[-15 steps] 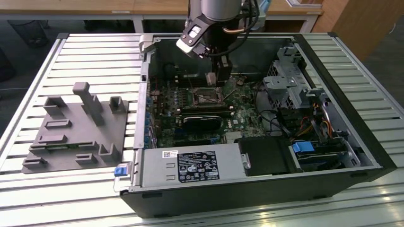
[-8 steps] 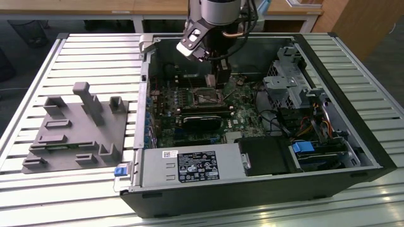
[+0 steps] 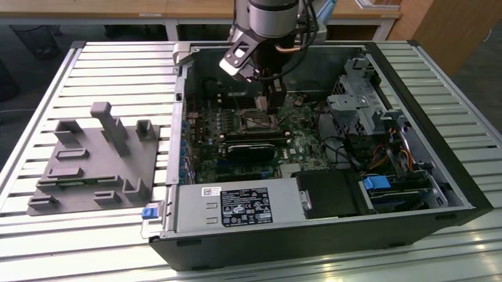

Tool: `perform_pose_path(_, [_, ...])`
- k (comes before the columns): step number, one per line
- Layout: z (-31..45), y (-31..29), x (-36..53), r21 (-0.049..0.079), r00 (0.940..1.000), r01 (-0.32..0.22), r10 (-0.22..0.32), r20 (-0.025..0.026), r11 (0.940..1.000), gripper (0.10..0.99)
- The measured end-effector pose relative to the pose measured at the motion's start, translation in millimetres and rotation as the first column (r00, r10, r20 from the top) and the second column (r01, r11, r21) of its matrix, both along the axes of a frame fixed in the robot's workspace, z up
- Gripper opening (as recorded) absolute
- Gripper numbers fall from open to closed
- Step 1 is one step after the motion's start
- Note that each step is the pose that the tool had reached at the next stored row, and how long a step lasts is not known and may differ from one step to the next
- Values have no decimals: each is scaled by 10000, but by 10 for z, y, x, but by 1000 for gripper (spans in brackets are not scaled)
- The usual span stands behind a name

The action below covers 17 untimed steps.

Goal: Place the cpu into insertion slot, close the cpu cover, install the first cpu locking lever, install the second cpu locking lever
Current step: 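Place the cpu into insertion slot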

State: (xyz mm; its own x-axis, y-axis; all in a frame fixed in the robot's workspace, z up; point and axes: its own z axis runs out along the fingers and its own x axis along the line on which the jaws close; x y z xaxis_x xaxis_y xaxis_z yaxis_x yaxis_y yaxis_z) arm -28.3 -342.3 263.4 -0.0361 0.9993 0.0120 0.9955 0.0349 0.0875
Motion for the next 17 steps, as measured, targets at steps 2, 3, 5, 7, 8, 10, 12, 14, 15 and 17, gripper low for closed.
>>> perform_pose_path(2, [-26, 0, 0, 0, 10000, 0, 0, 0, 10000, 541])
perform_pose_path(3, [-38, 0, 0, 0, 10000, 0, 0, 0, 10000, 541])
perform_pose_path(5, [-58, 0, 0, 1, 10000, 0, 0, 0, 10000, 541])
perform_pose_path(7, [-79, 0, 0, 0, 10000, 0, 0, 0, 10000, 541])
perform_pose_path(8, [-87, 0, 0, 1, 10000, 0, 0, 0, 10000, 541])
perform_pose_path(10, [-96, 0, 0, -4, 10000, 0, 0, 0, 10000, 541])
perform_pose_path(12, [-97, 0, 0, -6, 10000, 0, 0, -2, 10000, 541])
perform_pose_path(14, [-100, 0, 0, -5, 10000, 0, 0, -1, 10000, 541])
perform_pose_path(15, [-105, 0, 0, -2, 10000, 0, 0, 1, 10000, 541])
perform_pose_path(17, [-123, 0, -7, -3, 10000, 3, -3, 2, 10000, 541])
